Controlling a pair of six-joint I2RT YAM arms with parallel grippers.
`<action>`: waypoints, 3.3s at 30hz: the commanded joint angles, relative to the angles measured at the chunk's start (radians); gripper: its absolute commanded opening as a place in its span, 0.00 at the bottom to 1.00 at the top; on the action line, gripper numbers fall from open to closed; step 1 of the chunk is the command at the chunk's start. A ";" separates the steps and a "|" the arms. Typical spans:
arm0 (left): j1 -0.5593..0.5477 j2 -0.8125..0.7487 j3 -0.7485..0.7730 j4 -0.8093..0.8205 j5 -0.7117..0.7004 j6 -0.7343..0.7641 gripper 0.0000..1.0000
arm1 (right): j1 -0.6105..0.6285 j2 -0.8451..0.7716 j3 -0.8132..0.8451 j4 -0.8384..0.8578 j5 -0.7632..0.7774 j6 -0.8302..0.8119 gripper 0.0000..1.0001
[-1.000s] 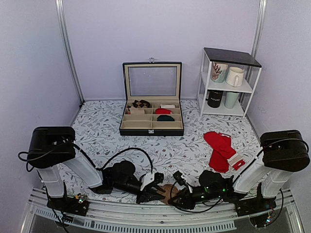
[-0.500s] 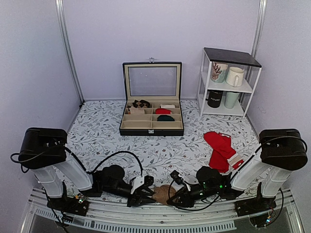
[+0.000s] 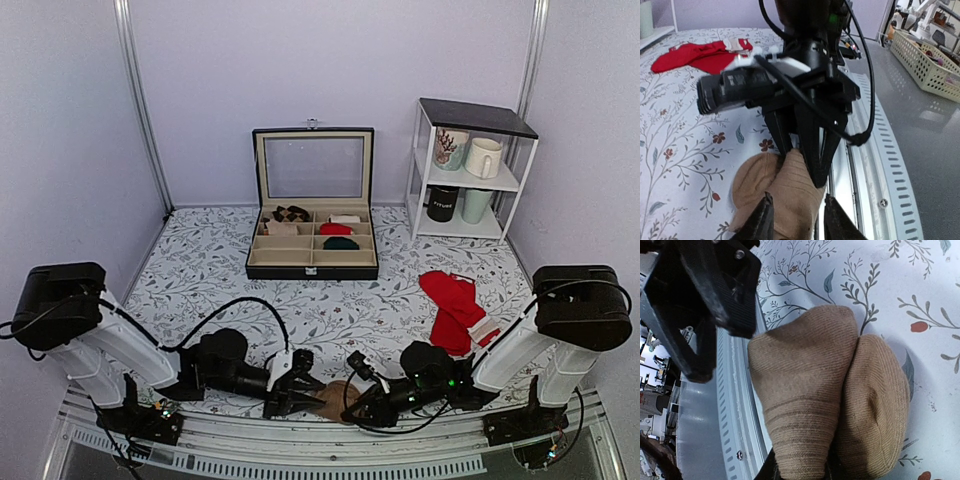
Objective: Roll the socks
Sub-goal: Roll a pair of socks at the center of the board.
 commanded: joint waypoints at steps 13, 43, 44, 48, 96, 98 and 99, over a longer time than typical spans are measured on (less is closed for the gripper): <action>0.004 0.238 0.065 0.049 0.076 -0.026 0.99 | -0.010 0.074 -0.039 -0.318 0.039 -0.015 0.18; -0.002 0.282 0.180 -0.475 0.080 -0.173 0.00 | -0.048 0.070 0.008 -0.417 0.019 -0.024 0.21; -0.003 0.289 0.201 -0.530 0.069 -0.182 0.00 | -0.052 0.064 0.017 -0.437 0.022 -0.033 0.22; 0.010 0.301 0.225 -0.620 0.076 -0.245 0.00 | -0.058 0.033 0.069 -0.528 0.067 -0.076 0.37; 0.107 0.384 0.209 -0.622 0.167 -0.318 0.00 | 0.223 -0.230 0.142 -0.469 0.508 -0.497 0.60; 0.109 0.386 0.210 -0.620 0.170 -0.319 0.00 | 0.225 -0.226 0.142 -0.466 0.507 -0.487 0.55; 0.108 0.389 0.210 -0.619 0.171 -0.319 0.00 | 0.226 -0.225 0.141 -0.466 0.507 -0.481 0.51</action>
